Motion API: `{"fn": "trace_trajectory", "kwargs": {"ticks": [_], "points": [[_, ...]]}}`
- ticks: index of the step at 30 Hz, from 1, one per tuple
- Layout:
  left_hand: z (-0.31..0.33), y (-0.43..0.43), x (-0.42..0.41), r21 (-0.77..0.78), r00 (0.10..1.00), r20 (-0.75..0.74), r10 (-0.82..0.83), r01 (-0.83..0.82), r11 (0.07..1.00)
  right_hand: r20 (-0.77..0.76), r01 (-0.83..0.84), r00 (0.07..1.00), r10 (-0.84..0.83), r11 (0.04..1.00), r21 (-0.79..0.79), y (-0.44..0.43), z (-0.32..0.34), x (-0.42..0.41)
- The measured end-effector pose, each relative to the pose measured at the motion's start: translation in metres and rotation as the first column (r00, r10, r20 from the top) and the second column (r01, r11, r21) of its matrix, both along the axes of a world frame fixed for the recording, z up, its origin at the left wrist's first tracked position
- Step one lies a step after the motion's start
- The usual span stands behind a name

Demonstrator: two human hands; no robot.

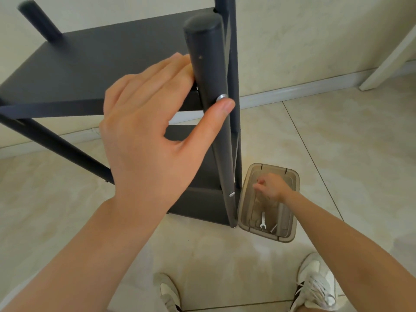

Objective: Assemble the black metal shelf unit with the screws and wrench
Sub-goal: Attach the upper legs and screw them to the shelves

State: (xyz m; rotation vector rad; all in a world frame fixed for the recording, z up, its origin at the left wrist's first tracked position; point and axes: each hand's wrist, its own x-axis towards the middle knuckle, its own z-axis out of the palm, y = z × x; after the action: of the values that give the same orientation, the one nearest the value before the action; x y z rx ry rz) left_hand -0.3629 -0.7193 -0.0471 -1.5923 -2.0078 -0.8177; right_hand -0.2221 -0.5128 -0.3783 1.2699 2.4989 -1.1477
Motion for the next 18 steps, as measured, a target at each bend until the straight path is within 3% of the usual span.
{"fn": "trace_trajectory", "kwargs": {"ticks": [4, 9, 13, 18], "points": [[0.007, 0.003, 0.016, 0.145, 0.998, -0.022, -0.065, 0.067, 0.987, -0.261, 0.239, 0.930, -0.259, 0.965, -0.104, -0.019, 0.025, -0.012], [0.012, 0.004, 0.020, 0.149, 0.999, 0.022, -0.034, 0.030, 0.988, -0.470, 0.551, 0.590, -0.657, 0.753, -0.359, -0.047, 0.073, -0.038], [0.013, 0.009, 0.018, 0.129, 1.000, 0.002, -0.020, 0.020, 0.991, -0.552, 0.555, 0.408, -0.728, 0.677, -0.483, -0.070, 0.113, -0.051], [0.012, 0.012, 0.012, 0.129, 0.999, -0.029, -0.040, 0.044, 0.991, -0.543, 0.507, 0.379, -0.750, 0.659, -0.556, -0.099, 0.138, -0.064]]}}
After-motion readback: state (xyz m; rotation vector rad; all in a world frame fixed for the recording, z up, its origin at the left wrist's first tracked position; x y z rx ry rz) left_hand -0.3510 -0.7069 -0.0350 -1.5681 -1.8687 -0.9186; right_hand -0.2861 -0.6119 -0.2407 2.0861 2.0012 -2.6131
